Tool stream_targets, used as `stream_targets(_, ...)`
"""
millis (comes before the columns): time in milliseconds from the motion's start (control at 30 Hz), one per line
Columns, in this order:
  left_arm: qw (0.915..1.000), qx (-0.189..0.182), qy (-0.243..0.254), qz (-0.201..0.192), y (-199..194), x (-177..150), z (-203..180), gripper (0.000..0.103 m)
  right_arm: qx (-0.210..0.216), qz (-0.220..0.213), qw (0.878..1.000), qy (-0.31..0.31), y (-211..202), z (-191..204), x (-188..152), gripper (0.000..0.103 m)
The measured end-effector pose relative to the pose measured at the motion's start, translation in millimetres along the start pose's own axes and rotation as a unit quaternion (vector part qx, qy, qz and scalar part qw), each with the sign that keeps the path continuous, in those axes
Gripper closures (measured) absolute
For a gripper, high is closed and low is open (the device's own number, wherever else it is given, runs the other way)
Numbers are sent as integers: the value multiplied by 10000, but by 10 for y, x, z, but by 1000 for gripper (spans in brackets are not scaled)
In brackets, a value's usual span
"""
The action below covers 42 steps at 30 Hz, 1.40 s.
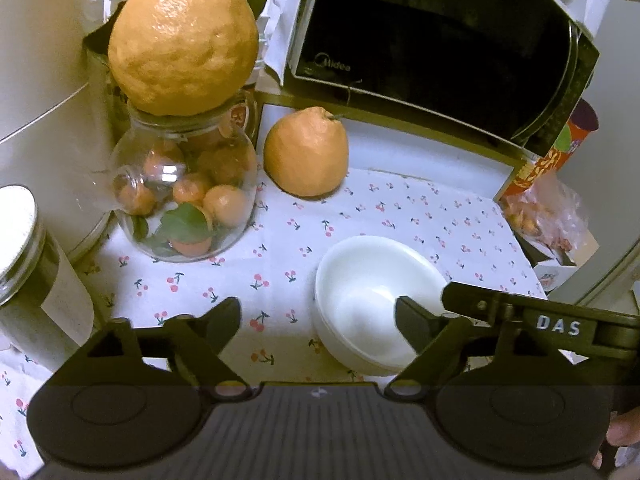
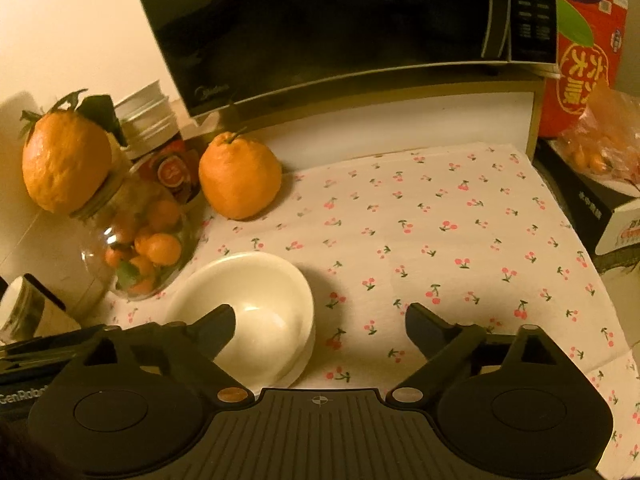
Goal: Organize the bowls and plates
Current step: 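Move the right gripper to the bowl stack rim and close it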
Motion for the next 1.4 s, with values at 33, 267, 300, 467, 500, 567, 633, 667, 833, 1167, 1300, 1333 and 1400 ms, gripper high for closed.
stream_targets(33, 10000, 17, -13, -26, -6, 5, 10, 10, -24, -5, 10000, 8, -5, -15, -3, 4)
stream_targets(267, 10000, 24, 1, -83, -66, -27, 43, 2, -117, 19, 9999, -15, -46, -89, -29, 2)
stream_targets(300, 9999, 24, 72, -126, -89, -38, 38, 1, -126, 23, 9999, -23, -58, -98, -32, 1)
stream_targets(467, 9985, 12, 430, -329, -170, -116, 4, 1, -136, 63, 9999, -68, -106, -144, -65, 1)
stream_targets(500, 9983, -1, 494, -314, -174, -144, -11, 1, -130, 80, 9999, -75, -110, -148, -73, 1)
stream_targets(567, 9978, -38, 607, -259, -170, -199, -51, 1, -110, 119, 9998, -74, -118, -154, -87, 1)
stream_targets(633, 9972, -63, 723, -191, -152, -254, -97, 0, -78, 184, 9998, -46, -117, -157, -104, 1)
stream_targets(667, 9968, -59, 775, -158, -139, -285, -117, 0, -42, 221, 9997, -16, -115, -154, -110, 1)
stream_targets(833, 9953, -21, 971, -9, -45, -397, -195, 1, 210, 425, 9987, 192, -84, -113, -151, 1)
stream_targets(1167, 9953, -30, 943, 207, 115, -400, -259, 1, 425, 622, 9969, 227, 45, -45, -176, 1)
stream_targets(1300, 9954, -101, 900, 299, 180, -406, -279, 1, 533, 682, 9954, 410, 142, -65, -181, 1)
stream_targets(1333, 9952, -133, 909, 323, 195, -406, -290, 1, 568, 690, 9949, 465, 163, -71, -177, 1)
stream_targets(1400, 9947, -187, 943, 366, 222, -406, -310, 2, 655, 692, 9937, 587, 206, -79, -167, 1)
Point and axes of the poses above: each gripper's, at about its wrist camera, not at the fingertips, and y roughly the way its jaws point, z to its left, x to its top, the point moved 9 cm from there along y, roughly the way its jaws point, and after that the axes turned 12 degrees about -y, right-handed, at the moved point
